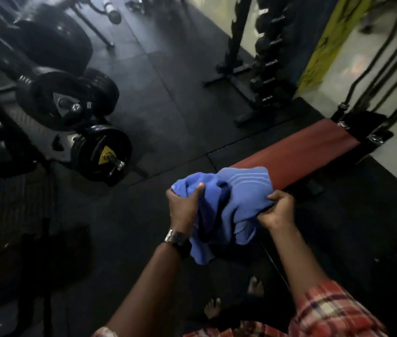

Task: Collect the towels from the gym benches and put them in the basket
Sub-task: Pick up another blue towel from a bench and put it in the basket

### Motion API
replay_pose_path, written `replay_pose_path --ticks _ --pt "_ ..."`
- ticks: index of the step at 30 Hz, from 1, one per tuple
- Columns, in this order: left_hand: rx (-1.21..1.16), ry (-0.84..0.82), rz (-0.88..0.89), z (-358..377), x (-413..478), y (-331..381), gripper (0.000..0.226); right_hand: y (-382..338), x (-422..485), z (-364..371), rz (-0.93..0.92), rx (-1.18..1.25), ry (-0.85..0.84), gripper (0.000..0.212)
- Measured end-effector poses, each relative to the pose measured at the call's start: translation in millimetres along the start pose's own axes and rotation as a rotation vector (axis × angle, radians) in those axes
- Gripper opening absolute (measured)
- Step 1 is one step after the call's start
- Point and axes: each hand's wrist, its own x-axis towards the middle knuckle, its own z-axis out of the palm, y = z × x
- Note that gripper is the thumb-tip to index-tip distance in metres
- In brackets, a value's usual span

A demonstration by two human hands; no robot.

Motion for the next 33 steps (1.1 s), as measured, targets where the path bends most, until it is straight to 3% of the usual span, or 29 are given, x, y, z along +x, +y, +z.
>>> replay_pose_path --ticks 3,8,12,17,24,33 --pt "0.033 -0.041 0.015 -3 -20 14 0.056 -15 -55 -13 -0.100 0.165 -0.075 0.030" --pt "0.129 -0.431 0.190 33 -89 29 0.022 -50 -142 -59 -0.276 0.283 -0.131 0.025" --pt "0.160 -0.672 0.301 75 -180 23 0.025 -66 -220 -140 -0.399 0.282 -0.154 0.035" --pt "0.145 -0.932 0.268 93 -315 -15 0.030 -55 -342 -265 -0.572 0.339 -0.086 0.033" --pt "0.209 -1.102 0.456 106 -475 -51 0.029 -22 -474 -377 -0.670 0.507 0.018 0.052" --pt "0.237 -1.347 0.547 147 -639 -103 0.019 -9 -615 -503 -0.863 0.686 0.229 0.041"
